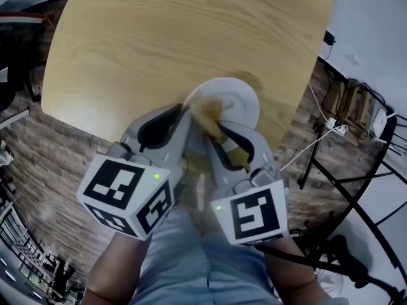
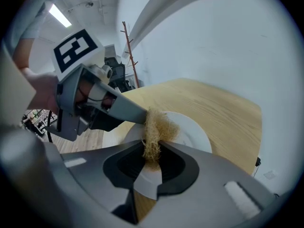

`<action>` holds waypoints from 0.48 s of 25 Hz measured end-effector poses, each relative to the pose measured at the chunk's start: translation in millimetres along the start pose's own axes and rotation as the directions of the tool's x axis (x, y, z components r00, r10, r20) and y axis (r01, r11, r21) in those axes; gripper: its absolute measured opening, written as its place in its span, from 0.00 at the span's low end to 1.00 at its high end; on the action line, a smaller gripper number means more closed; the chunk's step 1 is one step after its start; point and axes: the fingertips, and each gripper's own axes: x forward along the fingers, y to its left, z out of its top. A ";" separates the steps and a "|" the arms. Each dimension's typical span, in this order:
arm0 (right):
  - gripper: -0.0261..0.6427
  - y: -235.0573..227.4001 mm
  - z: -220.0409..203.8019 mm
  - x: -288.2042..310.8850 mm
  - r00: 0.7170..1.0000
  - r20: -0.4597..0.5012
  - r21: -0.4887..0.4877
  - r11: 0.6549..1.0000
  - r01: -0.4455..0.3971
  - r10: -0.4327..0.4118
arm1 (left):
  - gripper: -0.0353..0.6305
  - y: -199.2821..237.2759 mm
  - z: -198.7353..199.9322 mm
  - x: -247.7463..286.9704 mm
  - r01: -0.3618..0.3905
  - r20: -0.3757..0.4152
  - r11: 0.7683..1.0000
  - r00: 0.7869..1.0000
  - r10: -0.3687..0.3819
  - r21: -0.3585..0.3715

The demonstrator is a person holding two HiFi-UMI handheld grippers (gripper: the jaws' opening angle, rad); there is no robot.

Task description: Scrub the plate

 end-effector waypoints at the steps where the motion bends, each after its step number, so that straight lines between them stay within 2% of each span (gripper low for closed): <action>1: 0.15 2.0 -1.8 -0.5 1.000 0.001 0.005 1.000 -0.007 0.007 | 0.14 0.3 -0.2 -0.1 -0.001 0.001 1.000 1.000 0.001 -0.002; 12: 0.14 26.9 -26.7 -8.9 0.996 -0.024 0.008 0.996 -0.086 0.086 | 0.14 -3.3 -1.1 2.1 -0.012 0.007 0.999 1.000 0.012 0.037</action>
